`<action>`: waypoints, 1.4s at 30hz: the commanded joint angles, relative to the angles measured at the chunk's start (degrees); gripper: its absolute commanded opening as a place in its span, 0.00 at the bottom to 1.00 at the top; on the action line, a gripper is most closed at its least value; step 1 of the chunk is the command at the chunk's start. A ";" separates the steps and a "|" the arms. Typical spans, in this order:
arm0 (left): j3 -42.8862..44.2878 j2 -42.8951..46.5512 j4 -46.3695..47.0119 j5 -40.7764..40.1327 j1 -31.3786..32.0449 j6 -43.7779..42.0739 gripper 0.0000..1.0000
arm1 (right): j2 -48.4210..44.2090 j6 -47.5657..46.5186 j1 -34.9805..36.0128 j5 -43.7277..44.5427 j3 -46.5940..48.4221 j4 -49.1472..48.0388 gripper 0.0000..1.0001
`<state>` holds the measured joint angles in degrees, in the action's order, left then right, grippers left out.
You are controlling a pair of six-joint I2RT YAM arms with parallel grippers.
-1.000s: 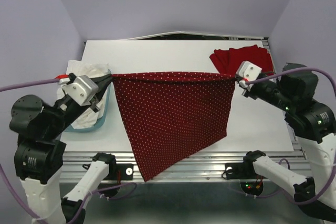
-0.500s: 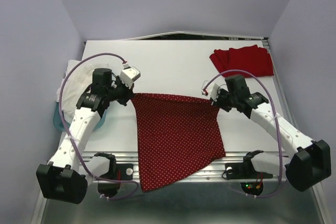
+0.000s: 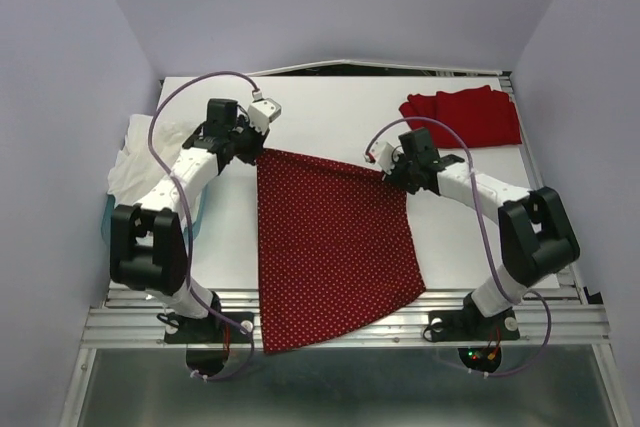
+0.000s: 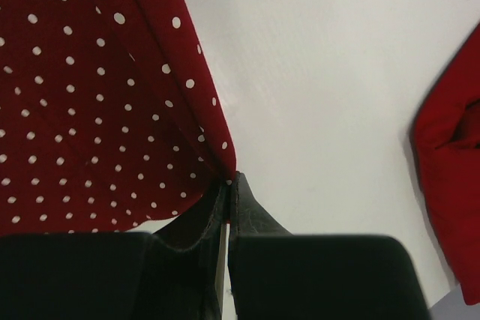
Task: Fold and stack the skirts
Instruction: Flatten the skirt out
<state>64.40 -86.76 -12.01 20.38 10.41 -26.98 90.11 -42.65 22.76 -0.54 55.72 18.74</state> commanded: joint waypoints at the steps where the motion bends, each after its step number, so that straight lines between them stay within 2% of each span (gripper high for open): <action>1: 8.25 -4.27 6.12 -3.42 -0.57 0.08 0.00 | 5.42 1.69 -0.97 5.54 8.59 -4.86 0.01; 5: 17.23 -16.21 4.28 -3.68 -0.57 2.10 0.00 | 13.94 3.80 -1.49 9.93 16.05 -4.42 0.03; 6: 18.99 -17.99 3.93 -3.68 -0.57 2.54 0.00 | 16.65 4.15 -1.49 11.33 17.56 -4.16 0.13; 7: 23.01 -19.66 3.40 -3.77 -0.57 3.07 0.05 | 17.99 4.77 -1.49 12.04 19.14 -2.67 0.37; 8: 25.57 -23.07 0.96 -4.03 -0.57 4.03 0.23 | 18.96 5.99 -2.10 12.57 22.20 -1.96 0.54; 9: 28.12 -24.76 -0.63 -4.03 -0.57 4.65 0.31 | 19.58 6.61 -2.11 12.75 23.71 -1.00 0.69; 11: 34.26 -27.05 -2.75 -3.69 -0.75 5.97 0.44 | 19.76 7.67 -2.11 12.05 26.09 1.55 0.82; 13: 36.40 -25.75 -3.72 -3.59 -1.19 7.03 0.50 | 18.54 9.86 -2.11 11.18 28.99 4.62 0.89; 16: 35.97 -22.50 -3.90 -4.12 -1.27 6.07 0.53 | 16.51 11.54 -2.11 8.02 32.33 10.49 0.90; 18: 32.56 -18.11 -3.98 -2.55 -1.27 4.93 0.54 | 14.05 11.98 -2.11 3.99 32.61 12.97 0.88; 22: 24.04 -12.56 -5.03 0.27 -1.27 1.33 0.54 | 12.64 11.54 -2.11 1.06 31.99 16.41 0.78; 26: 24.71 -13.86 -8.29 2.82 -1.27 -3.07 0.50 | 16.06 9.61 -2.11 1.15 34.09 16.50 0.67; 29: 30.24 -18.77 -11.88 4.31 -1.27 -4.91 0.50 | 19.84 8.03 -2.63 -1.66 36.46 17.73 0.63; 32: 38.23 -25.35 -17.24 7.47 -1.27 -8.69 0.50 | 23.62 5.05 -3.33 -3.94 40.42 21.24 0.62; 37: 51.76 -35.92 -24.37 7.48 -1.27 -11.33 0.50 | 28.80 1.88 -5.89 -8.77 47.00 28.17 0.63; 42: 55.92 -42.61 -25.95 7.13 -1.27 -12.22 0.51 | 33.54 -0.67 -8.61 -13.60 53.16 36.08 0.63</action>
<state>115.83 -128.53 -33.34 26.11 9.26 -36.82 121.54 -40.12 16.03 -8.34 102.13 47.07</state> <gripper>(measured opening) 0.505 0.628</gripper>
